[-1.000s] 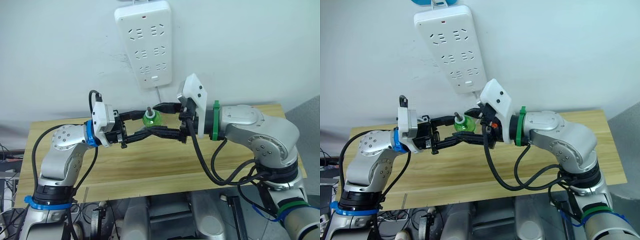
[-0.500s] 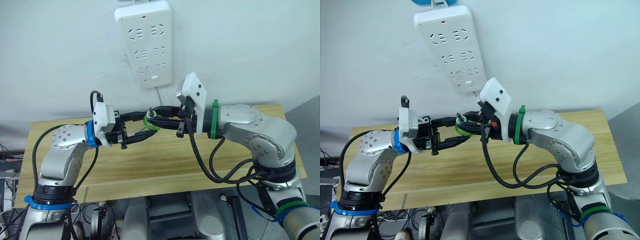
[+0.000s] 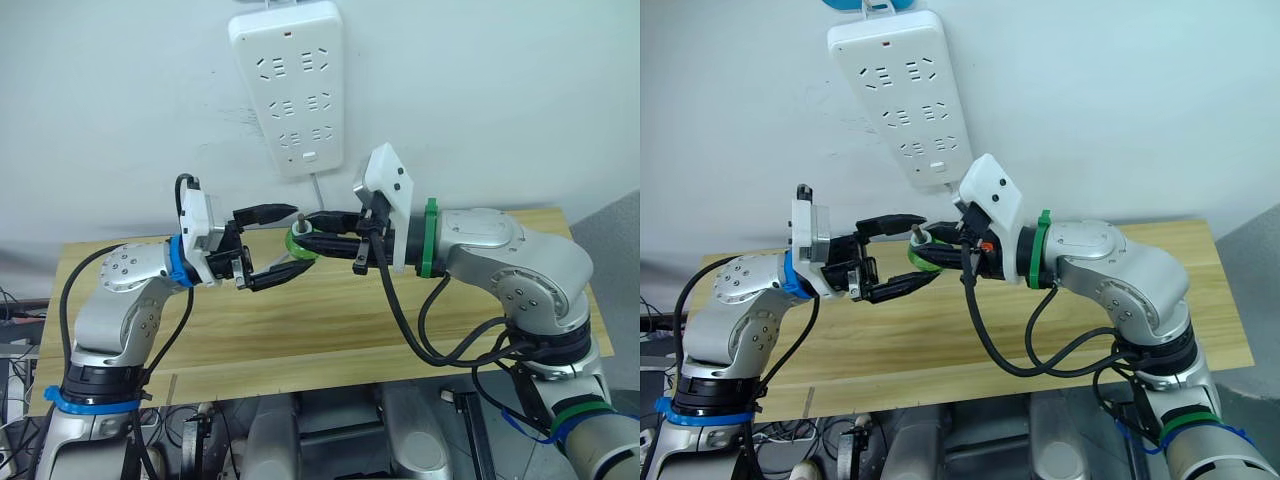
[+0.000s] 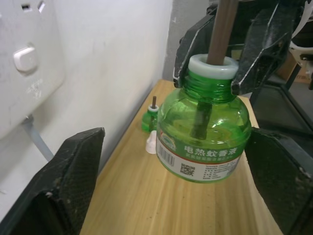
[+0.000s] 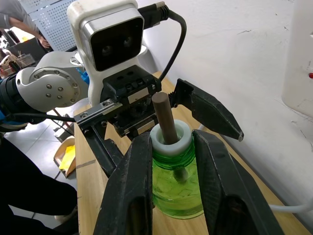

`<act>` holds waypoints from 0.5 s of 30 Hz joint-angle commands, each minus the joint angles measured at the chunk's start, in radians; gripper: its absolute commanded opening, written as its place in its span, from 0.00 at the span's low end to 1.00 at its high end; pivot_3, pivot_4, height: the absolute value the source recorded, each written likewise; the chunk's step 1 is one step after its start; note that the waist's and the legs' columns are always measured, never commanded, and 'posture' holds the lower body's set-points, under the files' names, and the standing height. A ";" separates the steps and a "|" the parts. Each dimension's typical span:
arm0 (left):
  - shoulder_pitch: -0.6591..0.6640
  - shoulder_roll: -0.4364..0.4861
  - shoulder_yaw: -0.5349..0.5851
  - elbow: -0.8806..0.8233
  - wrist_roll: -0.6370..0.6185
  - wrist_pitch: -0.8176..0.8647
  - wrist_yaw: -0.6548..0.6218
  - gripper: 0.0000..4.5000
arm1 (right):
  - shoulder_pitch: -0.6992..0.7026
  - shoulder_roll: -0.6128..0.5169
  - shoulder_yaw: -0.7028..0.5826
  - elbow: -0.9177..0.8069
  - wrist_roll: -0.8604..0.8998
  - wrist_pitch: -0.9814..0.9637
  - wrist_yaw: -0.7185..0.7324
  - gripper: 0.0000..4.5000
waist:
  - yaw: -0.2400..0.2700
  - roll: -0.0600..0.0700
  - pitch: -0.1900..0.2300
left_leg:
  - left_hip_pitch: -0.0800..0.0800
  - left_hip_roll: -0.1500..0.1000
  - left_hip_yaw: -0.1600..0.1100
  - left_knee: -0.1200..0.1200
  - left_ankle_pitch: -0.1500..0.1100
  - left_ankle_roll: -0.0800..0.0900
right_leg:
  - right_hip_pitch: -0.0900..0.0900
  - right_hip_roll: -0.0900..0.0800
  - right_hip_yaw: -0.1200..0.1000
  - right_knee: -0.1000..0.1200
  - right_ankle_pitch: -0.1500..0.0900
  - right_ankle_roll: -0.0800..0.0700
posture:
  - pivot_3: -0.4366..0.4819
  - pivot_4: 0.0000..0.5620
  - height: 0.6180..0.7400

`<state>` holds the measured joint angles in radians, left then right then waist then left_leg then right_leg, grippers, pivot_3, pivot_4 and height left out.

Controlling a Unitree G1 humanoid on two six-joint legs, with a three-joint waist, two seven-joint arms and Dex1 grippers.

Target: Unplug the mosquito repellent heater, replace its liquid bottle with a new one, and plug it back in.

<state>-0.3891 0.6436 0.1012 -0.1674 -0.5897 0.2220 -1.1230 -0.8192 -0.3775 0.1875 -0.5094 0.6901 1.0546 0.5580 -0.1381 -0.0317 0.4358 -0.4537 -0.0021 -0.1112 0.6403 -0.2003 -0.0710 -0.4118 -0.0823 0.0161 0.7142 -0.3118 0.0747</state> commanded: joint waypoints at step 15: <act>0.083 -0.020 0.052 -0.100 -0.084 -0.005 0.037 1.00 | 0.014 -0.016 -0.188 -0.059 0.157 0.090 -0.070 0.19 | -0.002 0.000 0.000 | 0.000 0.000 0.000 0.000 0.000 0.000 | 0.000 0.000 0.000 0.000 0.000 0.000 | 0.22 0.66 0.92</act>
<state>-0.3226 0.6269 0.1260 -0.2258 -0.6585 0.2194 -1.0964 -0.8077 -0.3849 0.0220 -0.5147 0.8131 1.1427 0.4883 -0.1396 -0.0316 0.4358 -0.4538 -0.0019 -0.1111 0.6405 -0.2003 -0.0709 -0.4118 -0.0823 0.0162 0.7146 -0.3118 0.0746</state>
